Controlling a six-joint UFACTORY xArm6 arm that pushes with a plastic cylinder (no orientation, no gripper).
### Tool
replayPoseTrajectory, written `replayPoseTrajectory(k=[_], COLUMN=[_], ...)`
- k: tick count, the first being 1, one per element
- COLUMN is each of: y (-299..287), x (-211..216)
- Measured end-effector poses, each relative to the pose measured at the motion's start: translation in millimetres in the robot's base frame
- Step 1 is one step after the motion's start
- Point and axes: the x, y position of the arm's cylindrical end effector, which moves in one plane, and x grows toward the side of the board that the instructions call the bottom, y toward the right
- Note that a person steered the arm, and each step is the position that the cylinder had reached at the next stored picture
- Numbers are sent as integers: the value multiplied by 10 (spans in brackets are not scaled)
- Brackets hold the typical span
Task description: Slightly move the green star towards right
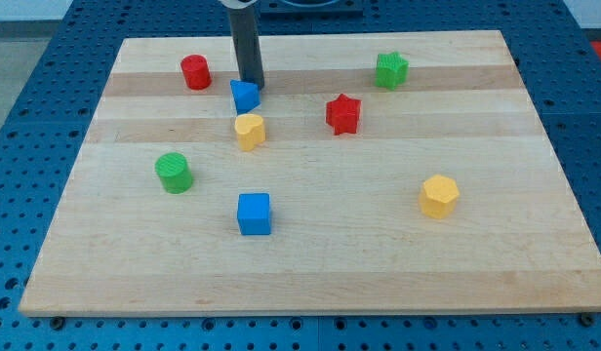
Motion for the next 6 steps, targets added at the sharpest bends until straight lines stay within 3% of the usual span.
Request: replayPoseTrajectory(k=[1, 3, 5, 6], y=[692, 991, 1900, 2050], x=[-173, -247, -366, -429])
